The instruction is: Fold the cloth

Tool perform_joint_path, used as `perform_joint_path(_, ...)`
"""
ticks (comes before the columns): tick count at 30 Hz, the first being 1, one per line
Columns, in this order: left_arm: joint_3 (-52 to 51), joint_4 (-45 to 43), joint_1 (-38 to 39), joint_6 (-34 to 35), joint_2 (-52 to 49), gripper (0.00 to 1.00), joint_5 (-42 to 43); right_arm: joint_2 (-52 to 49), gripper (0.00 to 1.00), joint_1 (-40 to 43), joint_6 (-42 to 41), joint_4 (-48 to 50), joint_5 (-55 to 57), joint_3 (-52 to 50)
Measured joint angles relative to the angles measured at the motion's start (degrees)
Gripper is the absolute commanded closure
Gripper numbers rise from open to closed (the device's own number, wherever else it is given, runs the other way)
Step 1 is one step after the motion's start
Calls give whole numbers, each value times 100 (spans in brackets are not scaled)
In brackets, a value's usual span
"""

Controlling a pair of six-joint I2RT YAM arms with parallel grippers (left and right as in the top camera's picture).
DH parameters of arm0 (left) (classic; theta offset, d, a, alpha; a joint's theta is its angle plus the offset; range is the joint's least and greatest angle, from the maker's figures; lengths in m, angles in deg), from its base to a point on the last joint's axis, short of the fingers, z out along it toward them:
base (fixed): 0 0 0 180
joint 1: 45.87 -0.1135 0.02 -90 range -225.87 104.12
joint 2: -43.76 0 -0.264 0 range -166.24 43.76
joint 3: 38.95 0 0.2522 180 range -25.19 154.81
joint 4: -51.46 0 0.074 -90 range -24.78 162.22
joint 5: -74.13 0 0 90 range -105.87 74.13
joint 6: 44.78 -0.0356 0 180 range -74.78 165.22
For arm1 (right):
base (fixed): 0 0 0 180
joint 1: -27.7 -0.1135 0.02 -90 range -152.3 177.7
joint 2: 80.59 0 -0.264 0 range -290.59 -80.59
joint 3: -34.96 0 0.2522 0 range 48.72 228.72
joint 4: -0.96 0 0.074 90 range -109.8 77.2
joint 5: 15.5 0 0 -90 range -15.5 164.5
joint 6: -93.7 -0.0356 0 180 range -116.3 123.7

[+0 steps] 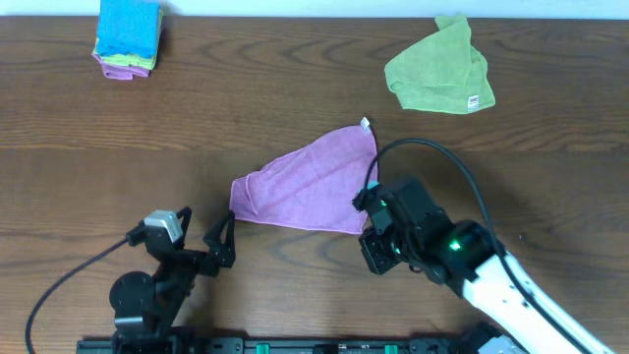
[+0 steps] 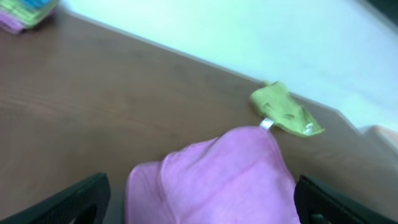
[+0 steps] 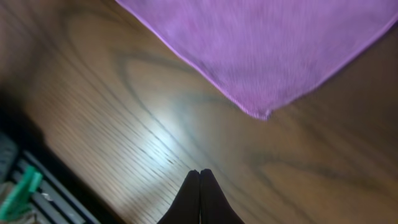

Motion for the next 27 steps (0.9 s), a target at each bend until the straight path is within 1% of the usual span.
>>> perform_joint_path(2, 4, -498, 144, 31, -509, 4, 61, 404, 99, 50, -7, -28, -13, 114)
perform_joint_path(4, 68, -708, 328, 22, -1176, 4, 52, 813, 99, 166, -20, -120, 9, 282)
perform_joint_path(8, 697, -518, 763, -195, -2822, 4, -4, 1517, 99, 501, -24, -341, 136, 632)
perform_joint_path(9, 1086, -326, 922, -328, -3399, 4, -76, 1661, 99, 612, -31, -420, 153, 704)
perform_joint_path(11, 1786, -13, 1147, -599, -4221, 4, -264, 1834, 99, 793, -50, -586, 190, 809)
perform_joint_path(13, 2774, 619, 1416, -1064, -5230, 4, -581, 1875, 99, 975, -85, -761, 216, 883)
perform_joint_path(14, 3077, 831, 1482, -1228, -5530, 4, -719, 1873, 99, 1021, -103, -793, 238, 887)
perform_joint_path(18, 4583, 2225, 1746, -2146, -7036, 5, -1495, 1840, 98, 1104, -144, -844, 264, 890)
perform_joint_path(22, 5270, 2857, 1794, -2892, -7960, 5, -1902, 1836, 98, 1104, -149, -831, 267, 892)
perform_joint_path(24, 5342, 2879, 1794, -3104, -8231, 4, -1965, 1836, 98, 1104, -149, -828, 269, 892)
perform_joint_path(26, 5346, 2809, 1794, -3263, -8454, 0, -2006, 1836, 98, 1104, -149, -833, 267, 892)
perform_joint_path(27, 5346, 2771, 1794, -3333, -8526, 0, -2024, 1836, 98, 1104, -153, -831, 267, 892)
